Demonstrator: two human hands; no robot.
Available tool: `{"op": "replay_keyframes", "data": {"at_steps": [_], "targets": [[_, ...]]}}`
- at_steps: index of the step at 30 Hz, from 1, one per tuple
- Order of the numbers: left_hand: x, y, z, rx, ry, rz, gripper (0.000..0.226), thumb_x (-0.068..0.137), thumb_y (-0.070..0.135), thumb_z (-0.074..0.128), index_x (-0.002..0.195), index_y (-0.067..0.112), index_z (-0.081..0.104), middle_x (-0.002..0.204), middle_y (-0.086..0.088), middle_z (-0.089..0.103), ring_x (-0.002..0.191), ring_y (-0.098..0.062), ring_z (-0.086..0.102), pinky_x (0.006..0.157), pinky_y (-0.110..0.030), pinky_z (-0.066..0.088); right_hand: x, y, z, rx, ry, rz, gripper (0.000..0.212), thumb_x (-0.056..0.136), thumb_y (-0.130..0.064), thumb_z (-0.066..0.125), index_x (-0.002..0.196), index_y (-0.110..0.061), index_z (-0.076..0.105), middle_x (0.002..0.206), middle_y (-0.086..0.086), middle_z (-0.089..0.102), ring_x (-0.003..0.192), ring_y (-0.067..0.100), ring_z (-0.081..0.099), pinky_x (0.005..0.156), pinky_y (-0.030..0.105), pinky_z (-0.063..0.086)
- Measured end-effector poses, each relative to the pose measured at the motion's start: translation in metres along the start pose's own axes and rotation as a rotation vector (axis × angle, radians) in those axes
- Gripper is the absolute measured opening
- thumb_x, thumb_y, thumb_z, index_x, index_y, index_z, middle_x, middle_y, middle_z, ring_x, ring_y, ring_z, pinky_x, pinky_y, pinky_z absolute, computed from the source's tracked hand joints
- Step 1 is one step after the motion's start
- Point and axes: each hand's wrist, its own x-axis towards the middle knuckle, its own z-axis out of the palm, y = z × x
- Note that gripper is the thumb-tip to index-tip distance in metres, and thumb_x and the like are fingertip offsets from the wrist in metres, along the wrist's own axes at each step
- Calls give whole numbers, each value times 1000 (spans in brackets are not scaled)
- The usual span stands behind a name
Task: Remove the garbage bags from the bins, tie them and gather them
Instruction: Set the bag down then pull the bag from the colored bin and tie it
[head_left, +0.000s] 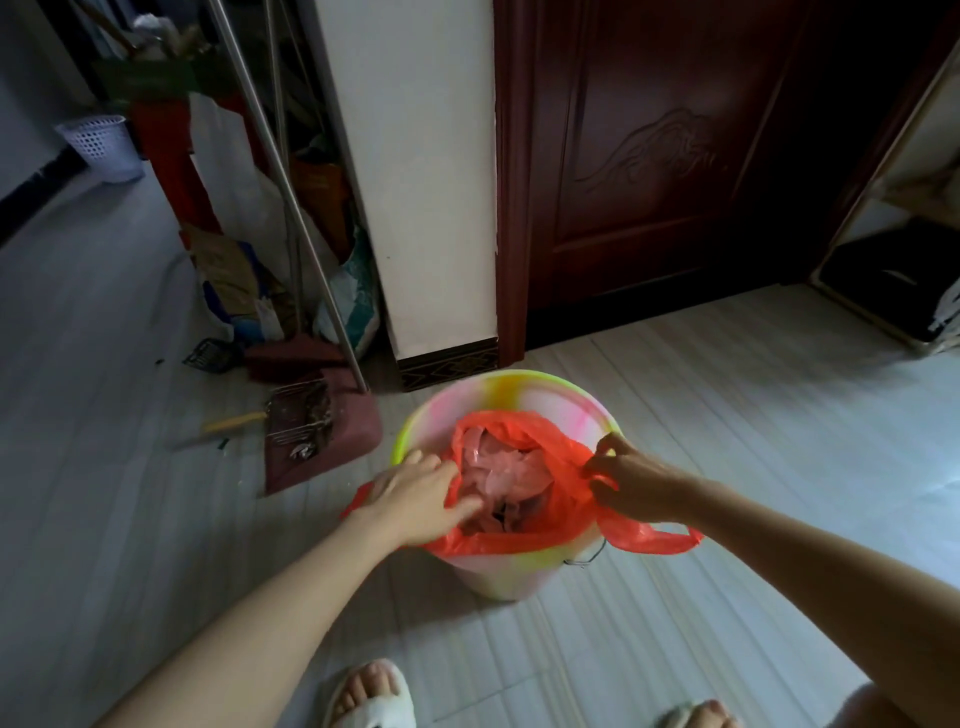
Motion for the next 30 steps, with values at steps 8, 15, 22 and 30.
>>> {"op": "replay_keyframes", "data": {"at_steps": [8, 15, 22, 30], "targets": [[-31, 4, 11, 211, -150, -73, 36, 89, 25, 53, 125, 25, 51, 127, -11, 41, 121, -36, 41, 100, -46, 41, -20, -17, 19, -227, -87, -26, 39, 90, -26, 49, 127, -13, 43, 128, 12, 45, 110, 33, 53, 90, 42, 48], [-19, 8, -8, -410, 127, -204, 21, 76, 14, 55, 88, 23, 70, 103, -1, 69, 100, -24, 62, 86, -33, 50, -1, -25, 9, 120, 99, 213, 10, 81, -9, 46, 81, -5, 56, 98, 17, 61, 84, 31, 55, 58, 28, 40], [-12, 57, 13, -837, 238, -252, 27, 75, 7, 60, 89, 18, 40, 94, -7, 61, 90, -24, 60, 74, -29, 42, 13, -59, 18, 809, 98, 214, 33, 77, 1, 46, 106, -14, 50, 96, 8, 56, 86, 24, 57, 61, 30, 48], [-31, 41, 19, -560, 450, 94, 17, 65, -10, 63, 79, 1, 62, 84, -11, 58, 82, -26, 60, 77, -22, 39, 9, -71, 40, 421, -39, -212, 99, 74, -1, 52, 141, -44, -8, 101, 12, 60, 74, 20, 54, 63, 26, 43]]}}
